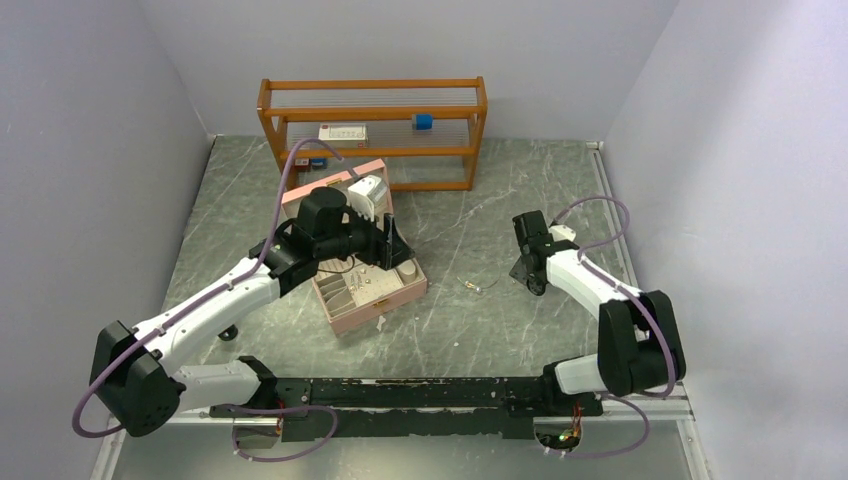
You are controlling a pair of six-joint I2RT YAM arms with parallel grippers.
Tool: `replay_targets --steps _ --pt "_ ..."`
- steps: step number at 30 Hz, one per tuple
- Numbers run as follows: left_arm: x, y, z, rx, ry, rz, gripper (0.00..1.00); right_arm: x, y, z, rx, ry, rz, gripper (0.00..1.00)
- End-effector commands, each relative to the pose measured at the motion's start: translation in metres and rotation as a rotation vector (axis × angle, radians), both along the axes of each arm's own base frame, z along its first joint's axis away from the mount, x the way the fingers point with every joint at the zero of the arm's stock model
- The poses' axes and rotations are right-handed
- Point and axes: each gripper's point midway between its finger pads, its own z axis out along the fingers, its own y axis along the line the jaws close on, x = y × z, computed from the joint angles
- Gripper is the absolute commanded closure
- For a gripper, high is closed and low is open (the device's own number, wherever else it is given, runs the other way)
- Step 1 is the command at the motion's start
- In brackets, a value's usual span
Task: Organize the mixed jewelry
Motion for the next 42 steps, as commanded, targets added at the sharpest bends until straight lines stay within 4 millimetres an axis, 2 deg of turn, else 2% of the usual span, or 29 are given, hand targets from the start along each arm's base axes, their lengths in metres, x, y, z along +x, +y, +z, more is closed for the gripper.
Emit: replay_targets --steps 1,8,15,25,31,37,42 --pt "0.005 0.009 0.013 0.023 -0.071 0.041 0.26 0.008 0.001 -0.012 0.021 -0.004 -0.048 0.64" --pt "0.007 0.016 0.011 0.045 -0.088 0.069 0.27 0.014 -0.002 -0.011 0.011 -0.021 -0.079 0.66" --pt "0.016 0.034 0.009 0.126 -0.124 0.145 0.27 0.014 0.000 -0.017 0.008 0.012 -0.074 0.73" --pt "0.014 0.035 0.004 0.130 -0.119 0.137 0.27 0.016 0.002 -0.019 0.015 0.021 -0.077 0.77" --pt "0.014 0.034 0.003 0.129 -0.118 0.136 0.27 0.021 0.007 -0.019 0.037 0.016 -0.066 0.77" --pt "0.013 0.034 0.000 0.132 -0.109 0.132 0.27 0.015 0.011 -0.022 0.059 0.028 -0.065 0.77" --pt "0.014 0.034 0.001 0.134 -0.111 0.134 0.27 0.012 0.010 -0.014 0.056 0.022 -0.040 0.75"
